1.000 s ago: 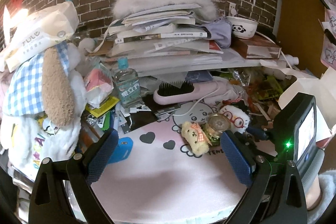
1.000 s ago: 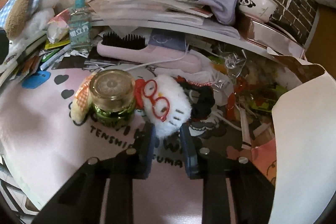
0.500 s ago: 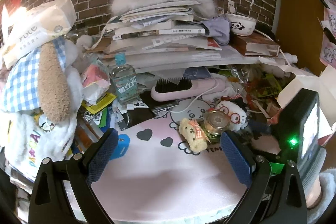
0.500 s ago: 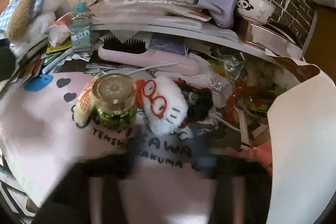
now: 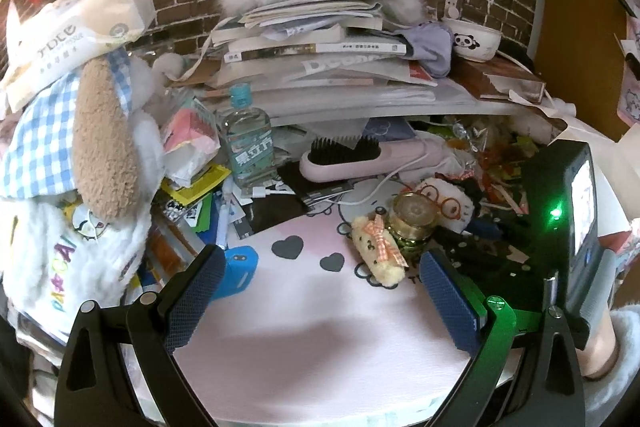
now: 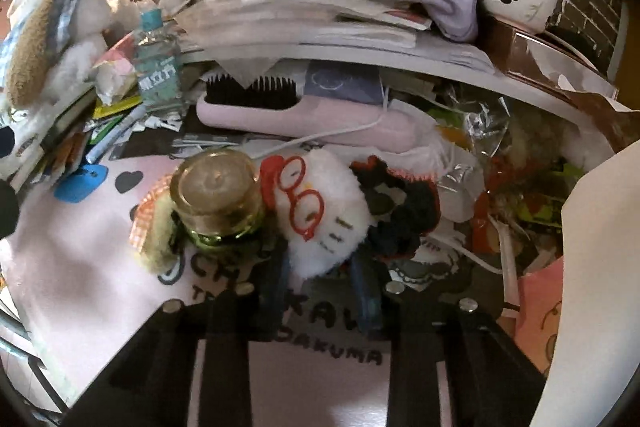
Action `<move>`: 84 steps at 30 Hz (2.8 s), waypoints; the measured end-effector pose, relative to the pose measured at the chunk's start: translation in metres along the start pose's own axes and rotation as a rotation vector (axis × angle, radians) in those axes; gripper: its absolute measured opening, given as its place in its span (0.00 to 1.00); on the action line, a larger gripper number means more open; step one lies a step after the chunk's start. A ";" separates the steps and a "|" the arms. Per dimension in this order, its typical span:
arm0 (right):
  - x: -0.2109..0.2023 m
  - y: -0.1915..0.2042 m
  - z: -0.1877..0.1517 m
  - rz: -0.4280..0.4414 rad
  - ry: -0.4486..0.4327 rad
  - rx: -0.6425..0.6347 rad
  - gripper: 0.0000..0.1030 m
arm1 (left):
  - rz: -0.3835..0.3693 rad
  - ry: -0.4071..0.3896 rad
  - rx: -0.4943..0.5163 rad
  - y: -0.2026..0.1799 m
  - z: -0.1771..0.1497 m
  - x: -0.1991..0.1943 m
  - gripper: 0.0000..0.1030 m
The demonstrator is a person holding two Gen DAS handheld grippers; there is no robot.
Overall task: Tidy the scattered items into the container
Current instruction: 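Move the right gripper to the white plush cat with red glasses and grasp it, then lift the plush cat with the right gripper toward the white box, then lower the plush cat into the white box and open the right gripper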
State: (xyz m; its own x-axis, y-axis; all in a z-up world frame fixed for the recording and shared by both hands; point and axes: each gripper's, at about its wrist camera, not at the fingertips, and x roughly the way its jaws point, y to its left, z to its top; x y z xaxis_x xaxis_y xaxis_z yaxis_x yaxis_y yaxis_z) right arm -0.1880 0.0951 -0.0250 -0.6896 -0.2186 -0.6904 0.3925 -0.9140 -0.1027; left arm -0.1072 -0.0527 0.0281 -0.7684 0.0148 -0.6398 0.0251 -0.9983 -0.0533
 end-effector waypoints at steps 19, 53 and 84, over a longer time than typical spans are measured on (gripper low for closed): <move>-0.059 -0.005 -0.045 -0.006 -0.062 -0.003 0.20 | -0.024 0.008 0.028 -0.012 -0.002 -0.005 0.95; -0.126 0.075 -0.043 -0.477 -0.362 -0.462 0.20 | 0.001 -0.080 -0.019 0.012 -0.006 -0.071 0.95; -0.194 -0.139 -0.036 -0.364 -0.111 0.071 0.20 | -0.204 -0.116 0.159 -0.110 0.028 -0.078 0.95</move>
State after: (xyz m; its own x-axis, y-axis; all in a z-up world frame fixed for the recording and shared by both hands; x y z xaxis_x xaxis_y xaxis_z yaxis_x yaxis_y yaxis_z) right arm -0.0872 0.2771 0.0978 -0.8392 0.0929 -0.5358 0.0692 -0.9590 -0.2747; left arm -0.0683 0.0547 0.1054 -0.8156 0.2187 -0.5357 -0.2308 -0.9719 -0.0454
